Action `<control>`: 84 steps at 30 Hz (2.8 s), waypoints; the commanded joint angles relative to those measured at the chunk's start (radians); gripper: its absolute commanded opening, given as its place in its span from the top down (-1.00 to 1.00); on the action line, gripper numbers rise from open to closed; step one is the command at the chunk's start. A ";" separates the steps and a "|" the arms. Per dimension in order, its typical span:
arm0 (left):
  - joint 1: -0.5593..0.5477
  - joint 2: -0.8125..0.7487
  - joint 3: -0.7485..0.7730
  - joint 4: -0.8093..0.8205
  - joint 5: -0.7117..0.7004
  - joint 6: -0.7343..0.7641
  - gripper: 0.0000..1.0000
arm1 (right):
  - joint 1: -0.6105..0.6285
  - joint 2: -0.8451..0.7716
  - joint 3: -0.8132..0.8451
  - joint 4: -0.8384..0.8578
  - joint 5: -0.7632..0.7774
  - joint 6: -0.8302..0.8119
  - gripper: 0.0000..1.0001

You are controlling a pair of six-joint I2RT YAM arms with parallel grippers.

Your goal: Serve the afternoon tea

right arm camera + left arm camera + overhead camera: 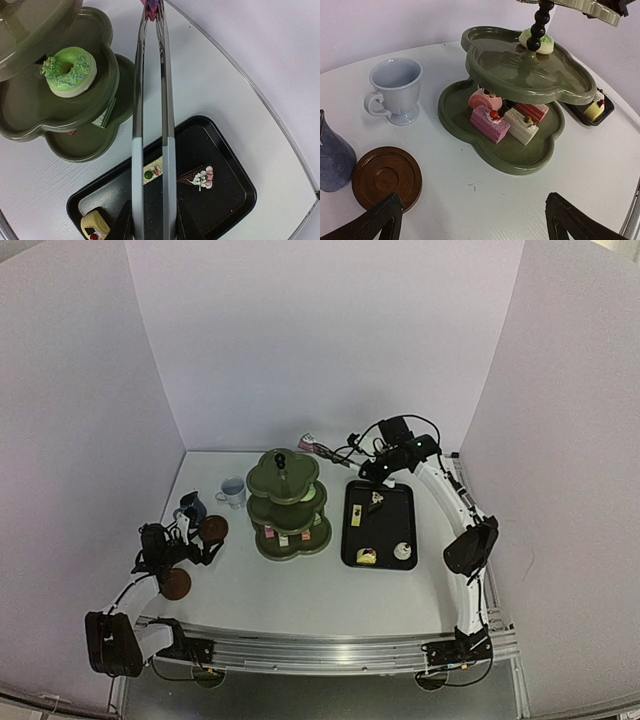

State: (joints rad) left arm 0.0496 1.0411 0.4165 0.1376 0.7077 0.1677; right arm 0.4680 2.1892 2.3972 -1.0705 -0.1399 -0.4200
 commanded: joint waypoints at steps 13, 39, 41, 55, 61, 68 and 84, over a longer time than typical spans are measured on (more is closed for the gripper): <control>-0.022 0.029 0.006 0.008 -0.003 0.041 -0.99 | 0.105 0.047 0.068 0.001 0.031 -0.197 1.00; -0.022 0.001 -0.014 0.007 -0.019 0.043 -0.99 | 0.179 0.091 0.096 -0.001 0.080 -0.219 0.66; -0.022 0.001 -0.015 0.007 -0.017 0.042 -0.99 | 0.180 0.090 0.101 0.000 0.083 -0.226 0.64; -0.023 -0.008 -0.028 0.009 -0.020 0.043 -0.99 | 0.184 0.052 0.067 -0.002 0.107 -0.278 0.56; -0.022 -0.009 -0.030 0.009 -0.022 0.043 -0.99 | 0.184 0.049 0.059 -0.002 0.121 -0.282 0.50; -0.022 -0.008 -0.029 0.011 -0.020 0.045 -0.99 | 0.184 0.047 0.061 -0.002 0.130 -0.283 0.39; -0.022 -0.013 -0.033 0.010 -0.019 0.053 -0.99 | 0.177 0.017 0.091 0.012 0.121 -0.194 0.35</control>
State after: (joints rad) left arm 0.0315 1.0496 0.3954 0.1368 0.6861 0.2076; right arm 0.6452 2.2784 2.4481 -1.0877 0.0005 -0.6747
